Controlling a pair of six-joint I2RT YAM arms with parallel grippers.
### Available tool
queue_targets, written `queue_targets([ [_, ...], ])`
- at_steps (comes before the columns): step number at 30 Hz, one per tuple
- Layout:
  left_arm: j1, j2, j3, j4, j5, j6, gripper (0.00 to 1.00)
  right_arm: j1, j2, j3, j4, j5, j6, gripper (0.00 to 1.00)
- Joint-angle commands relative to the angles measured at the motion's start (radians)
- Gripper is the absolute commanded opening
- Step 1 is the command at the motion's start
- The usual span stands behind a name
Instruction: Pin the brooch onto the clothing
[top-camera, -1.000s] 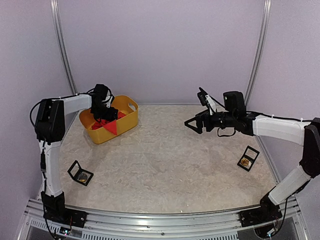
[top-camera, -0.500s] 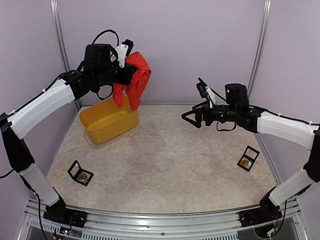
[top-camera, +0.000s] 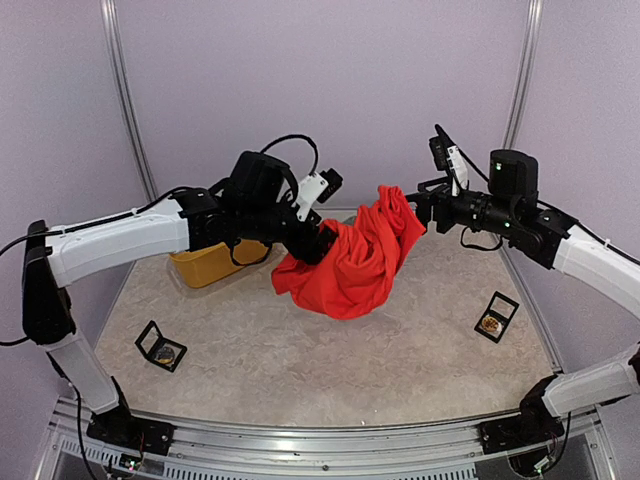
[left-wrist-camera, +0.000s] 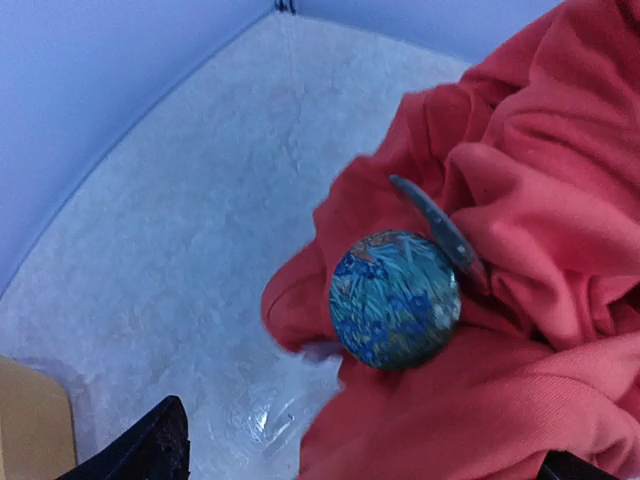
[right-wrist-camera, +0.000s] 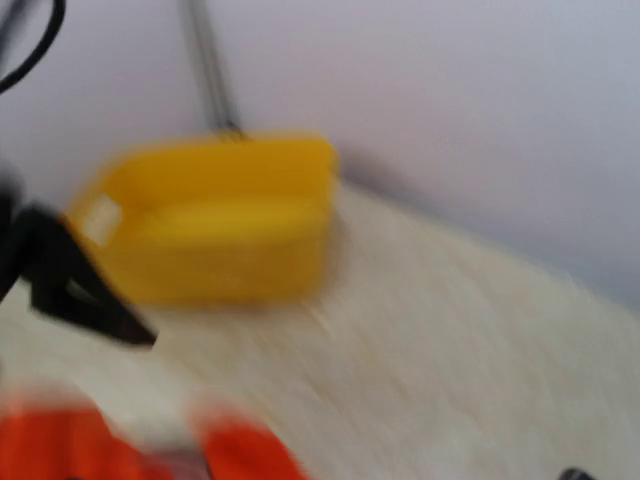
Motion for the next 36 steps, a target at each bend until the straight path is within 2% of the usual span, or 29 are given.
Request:
queue_targets([
  [1,0.029,0.034,-0.002,-0.066,0.036,0.087,0.95,0.005,0.071,0.026,-0.196,0.188,0.028,1.0],
  [3,0.077,0.066,-0.003,-0.079,0.014,0.06,0.95,0.004,0.09,0.027,-0.218,0.196,0.039,0.99],
  [6,0.166,0.127,-0.019,-0.08,-0.001,-0.009,0.87,0.005,0.1,0.011,-0.208,0.186,0.045,0.99],
  [8,0.219,0.181,-0.01,-0.084,-0.059,-0.058,0.78,0.004,0.108,0.002,-0.192,0.182,0.051,1.0],
  [12,0.309,0.329,0.082,-0.083,-0.071,-0.113,0.58,0.004,0.137,0.004,-0.172,0.16,0.061,1.0],
  [13,0.333,0.381,0.113,-0.091,-0.095,-0.12,0.54,0.004,0.143,0.006,-0.169,0.158,0.065,0.99],
  [16,0.381,0.467,0.196,-0.089,-0.174,-0.121,0.49,0.004,0.149,0.006,-0.155,0.151,0.074,0.99],
  [18,0.421,0.503,0.22,-0.059,-0.292,-0.173,0.44,0.004,0.147,-0.006,-0.135,0.15,0.083,0.99],
  [21,0.504,0.521,0.24,0.004,-0.406,-0.233,0.43,0.003,0.142,-0.062,-0.056,0.14,0.131,1.0],
  [24,0.589,0.527,0.259,0.063,-0.432,-0.283,0.44,0.004,0.146,-0.133,0.058,0.128,0.207,0.99],
  [28,0.696,0.583,0.356,0.034,-0.458,-0.31,0.44,0.005,0.187,-0.18,0.142,0.137,0.28,0.99],
  [33,0.792,0.624,0.417,0.018,-0.443,-0.34,0.44,0.015,0.263,-0.096,-0.006,0.2,0.239,0.97],
  [36,0.792,0.591,0.392,0.072,-0.382,-0.286,0.44,0.034,0.271,-0.058,-0.105,0.24,0.185,0.93],
])
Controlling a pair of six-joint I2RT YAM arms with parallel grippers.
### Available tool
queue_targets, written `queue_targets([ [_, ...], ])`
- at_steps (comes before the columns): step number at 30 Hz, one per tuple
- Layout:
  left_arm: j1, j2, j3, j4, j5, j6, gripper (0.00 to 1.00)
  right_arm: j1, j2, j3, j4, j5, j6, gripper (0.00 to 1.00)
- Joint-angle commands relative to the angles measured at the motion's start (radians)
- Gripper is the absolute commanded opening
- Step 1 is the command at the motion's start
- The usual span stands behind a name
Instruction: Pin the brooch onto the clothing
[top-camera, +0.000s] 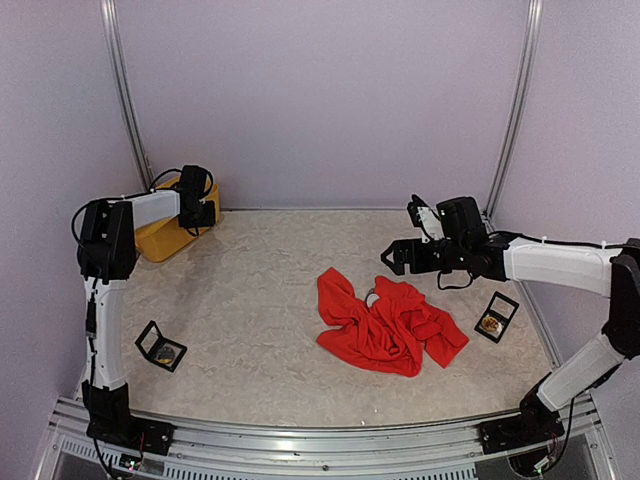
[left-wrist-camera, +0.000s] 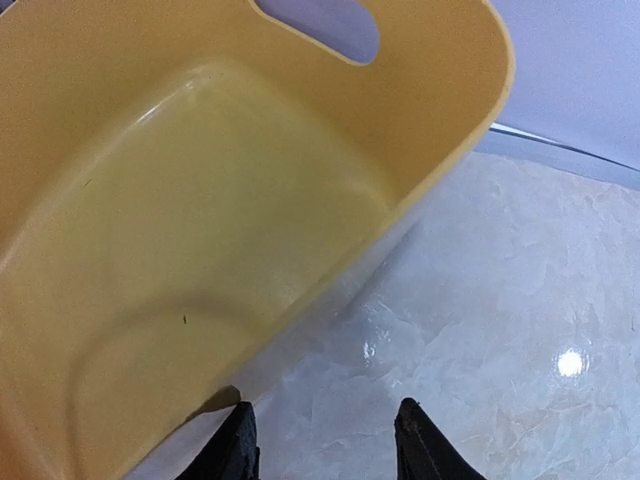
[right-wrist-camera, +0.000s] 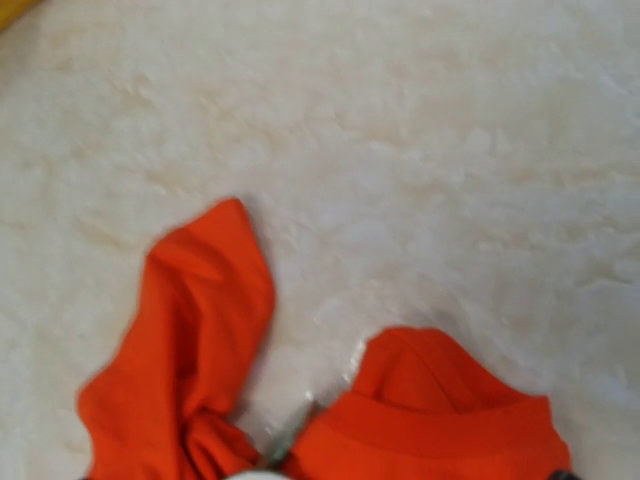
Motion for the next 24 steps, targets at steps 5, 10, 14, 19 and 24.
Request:
queue_targets([
  [5,-0.044,-0.21,-0.164,0.24,0.014,0.119,0.55,0.073,-0.006,0.138,-0.371,0.103,-0.078,0.88],
  [10,-0.188,-0.477,-0.384,0.279,0.054,0.168,0.64,0.123,-0.081,0.15,-0.632,0.192,0.023,0.78],
  [14,-0.404,-0.644,-0.57,0.238,0.252,0.289,0.64,0.126,-0.138,0.092,-0.651,0.171,0.082,0.59],
  [19,-0.721,-0.65,-0.733,0.202,0.438,0.441,0.71,0.111,-0.095,0.062,-0.617,0.174,0.068,0.58],
  [24,-0.931,-0.556,-0.787,0.221,0.39,0.582,0.82,0.102,-0.029,0.012,-0.561,0.152,0.039,0.54],
])
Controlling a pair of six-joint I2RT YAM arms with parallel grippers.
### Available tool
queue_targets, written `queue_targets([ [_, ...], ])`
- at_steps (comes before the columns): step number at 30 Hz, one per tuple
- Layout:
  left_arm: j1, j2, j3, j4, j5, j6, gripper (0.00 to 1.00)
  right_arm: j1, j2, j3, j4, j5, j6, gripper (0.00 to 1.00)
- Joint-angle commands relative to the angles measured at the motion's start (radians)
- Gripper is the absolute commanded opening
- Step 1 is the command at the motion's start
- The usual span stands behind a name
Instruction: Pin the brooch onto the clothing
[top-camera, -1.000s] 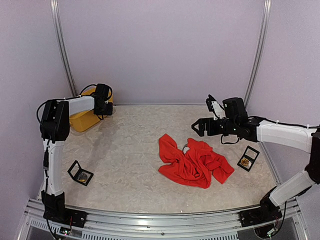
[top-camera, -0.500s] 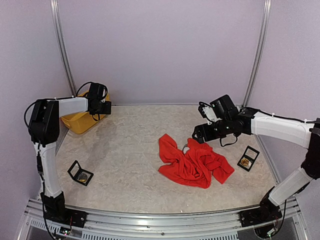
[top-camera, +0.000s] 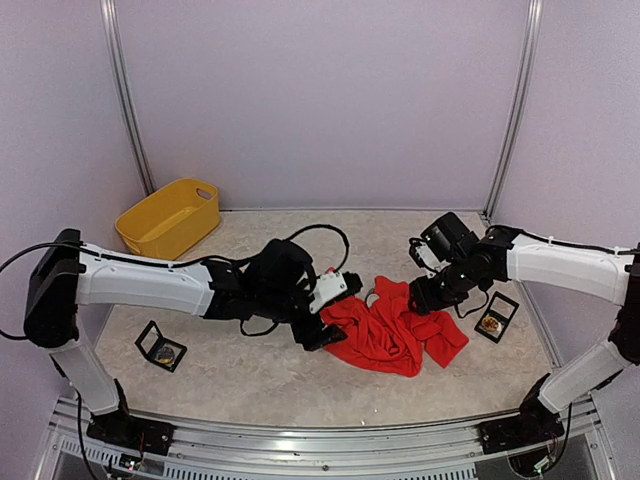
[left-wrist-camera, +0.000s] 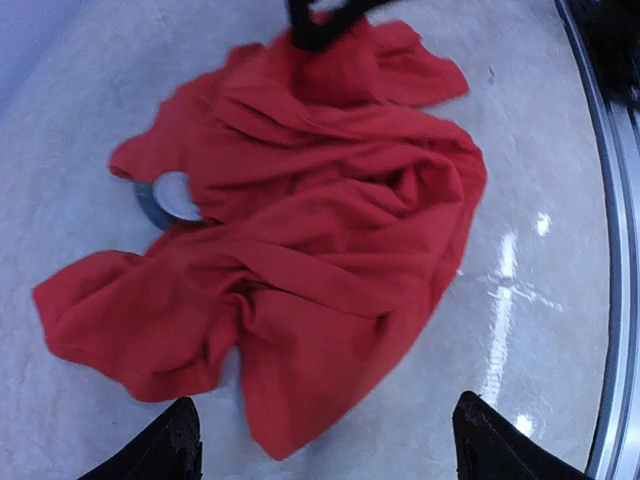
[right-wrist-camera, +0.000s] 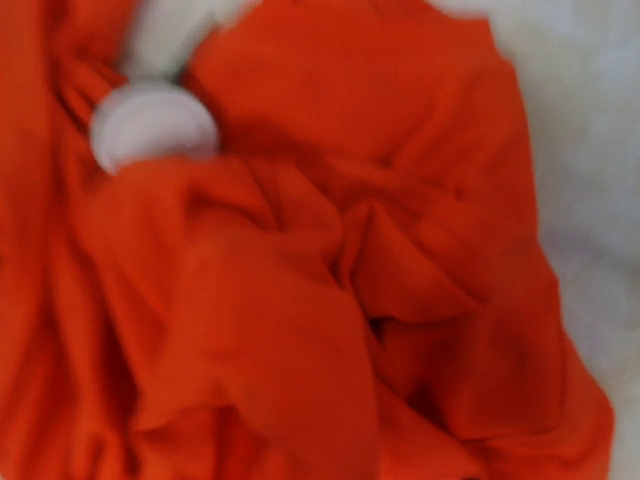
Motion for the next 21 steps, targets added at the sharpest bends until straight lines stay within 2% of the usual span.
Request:
queue_targets([
  [1,-0.083,0.09,-0.027,-0.027,-0.004,0.164,0.83,-0.014,0.051,-0.059,0.043,-0.018,-0.015,0.5],
  [2,-0.086,0.115,-0.017,-0.017,-0.02,0.167,0.83,-0.018,0.06,-0.065,0.057,-0.019,-0.015,0.46],
  [4,-0.087,0.161,0.01,-0.013,-0.072,0.174,0.83,-0.03,0.07,-0.083,0.08,-0.007,-0.016,0.32],
  [6,-0.087,0.198,0.034,-0.025,-0.132,0.189,0.82,-0.04,0.069,-0.088,0.092,-0.007,-0.014,0.08],
  [7,-0.087,0.213,0.04,-0.025,-0.162,0.196,0.81,-0.04,0.064,-0.083,0.094,-0.004,-0.014,0.0],
  [10,-0.086,0.259,0.03,0.013,-0.236,0.204,0.69,-0.042,0.028,-0.032,0.074,0.018,-0.03,0.0],
  [11,-0.085,0.274,0.024,0.027,-0.25,0.205,0.58,-0.044,0.017,-0.005,0.061,0.028,-0.039,0.0],
  [12,-0.082,0.282,0.021,0.041,-0.271,0.201,0.41,-0.046,0.002,0.029,0.044,0.04,-0.053,0.0],
  [13,-0.079,0.291,0.022,0.052,-0.298,0.188,0.19,-0.047,-0.013,0.061,0.03,0.052,-0.063,0.0],
  [14,-0.072,0.295,0.022,0.063,-0.327,0.168,0.01,-0.05,-0.032,0.096,0.017,0.062,-0.073,0.0],
  [17,-0.027,0.268,0.022,0.059,-0.358,0.092,0.0,-0.065,-0.094,0.196,-0.019,0.085,-0.099,0.0],
  [21,0.039,0.121,0.001,0.036,-0.435,0.011,0.0,-0.08,-0.174,0.293,-0.034,0.07,-0.147,0.0],
])
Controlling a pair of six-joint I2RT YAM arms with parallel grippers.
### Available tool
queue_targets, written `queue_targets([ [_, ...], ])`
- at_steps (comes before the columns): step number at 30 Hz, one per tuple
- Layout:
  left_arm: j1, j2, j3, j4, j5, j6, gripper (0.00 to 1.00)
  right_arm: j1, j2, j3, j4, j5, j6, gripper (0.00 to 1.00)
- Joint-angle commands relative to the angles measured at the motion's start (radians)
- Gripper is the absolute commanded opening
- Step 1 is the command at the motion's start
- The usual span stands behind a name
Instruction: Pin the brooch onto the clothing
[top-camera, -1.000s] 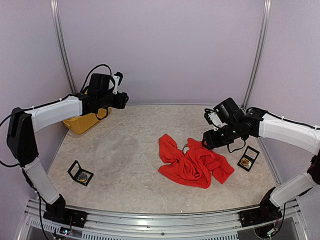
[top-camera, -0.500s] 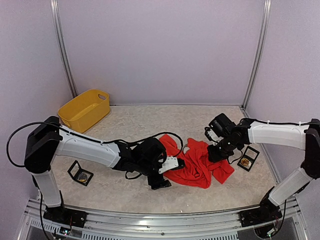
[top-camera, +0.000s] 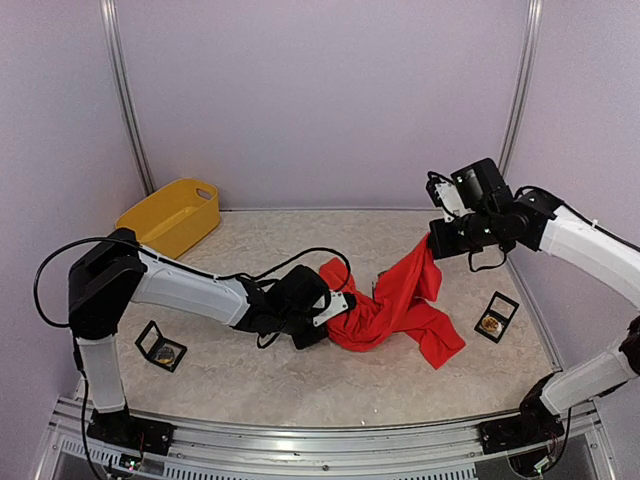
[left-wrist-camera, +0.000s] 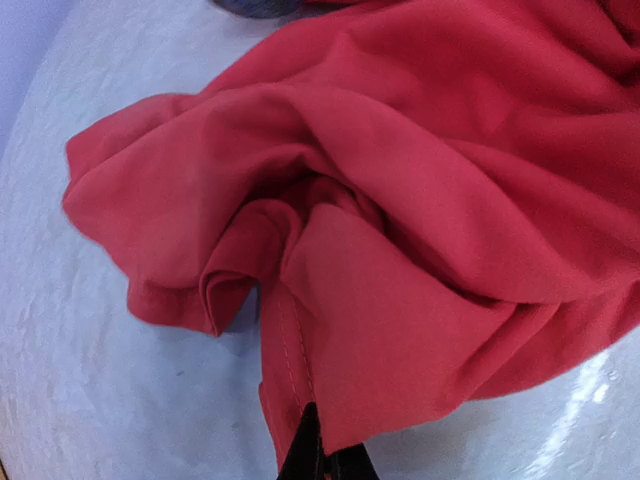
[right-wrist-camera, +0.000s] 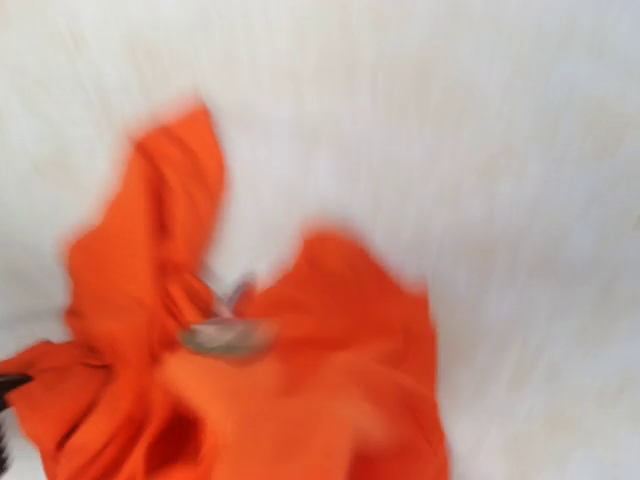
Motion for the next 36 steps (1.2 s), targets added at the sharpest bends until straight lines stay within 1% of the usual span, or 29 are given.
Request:
queue_targets([
  [1,0.079,-0.214,-0.015,0.002,-0.155,-0.105,0.0,-0.02,-0.115,0.118,-0.032,0.007,-0.069,0.0],
  [3,0.093,-0.32,-0.009,-0.031,-0.202,-0.12,0.0,-0.019,-0.146,0.174,-0.042,-0.019,-0.094,0.0],
  [4,0.101,-0.401,0.001,-0.053,-0.205,-0.13,0.0,-0.02,-0.16,0.209,-0.053,-0.029,-0.105,0.0],
  [8,0.111,-0.622,0.07,-0.158,-0.23,-0.165,0.0,-0.019,-0.226,0.337,-0.062,-0.111,-0.155,0.0],
  [11,0.093,-0.735,0.151,-0.274,-0.292,-0.193,0.0,-0.019,-0.276,0.405,-0.047,-0.209,-0.178,0.0],
  [13,0.072,-0.786,0.191,-0.323,-0.307,-0.216,0.0,-0.02,-0.296,0.432,-0.049,-0.27,-0.185,0.0],
  [15,0.066,-0.839,0.203,-0.335,-0.296,-0.226,0.0,-0.02,-0.3,0.439,-0.057,-0.255,-0.17,0.0],
  [18,0.108,-0.871,0.199,-0.322,-0.285,-0.222,0.0,-0.02,-0.268,0.423,-0.055,-0.109,-0.163,0.0],
  [20,0.182,-0.844,0.219,-0.311,-0.249,-0.206,0.0,-0.026,-0.207,0.441,-0.043,-0.028,-0.189,0.0],
  [22,0.27,-0.773,0.268,-0.292,-0.197,-0.186,0.0,-0.048,-0.116,0.499,-0.008,0.009,-0.237,0.0],
  [24,0.352,-0.691,0.354,-0.264,-0.168,-0.169,0.0,-0.099,-0.006,0.583,0.048,0.023,-0.295,0.0],
  [26,0.442,-0.576,0.478,-0.267,-0.11,-0.201,0.0,-0.176,0.117,0.698,0.107,0.007,-0.31,0.0],
  [27,0.47,-0.517,0.533,-0.251,-0.129,-0.199,0.0,-0.217,0.181,0.77,0.132,-0.009,-0.311,0.0],
  [28,0.483,-0.448,0.592,-0.23,-0.159,-0.179,0.0,-0.249,0.245,0.844,0.148,-0.019,-0.311,0.0],
  [29,0.486,-0.406,0.657,-0.215,-0.183,-0.155,0.0,-0.273,0.332,0.97,0.155,-0.03,-0.311,0.0],
  [32,0.487,-0.246,0.884,-0.229,-0.202,-0.107,0.0,-0.29,0.48,1.263,0.13,-0.044,-0.341,0.0],
  [33,0.487,-0.214,0.947,-0.227,-0.206,-0.094,0.0,-0.29,0.517,1.317,0.135,-0.059,-0.347,0.0],
  [34,0.486,-0.181,0.999,-0.218,-0.208,-0.079,0.0,-0.291,0.519,1.327,0.153,-0.084,-0.35,0.0],
  [36,0.486,-0.147,1.021,-0.19,-0.205,-0.055,0.0,-0.286,0.473,1.255,0.205,-0.12,-0.355,0.0],
])
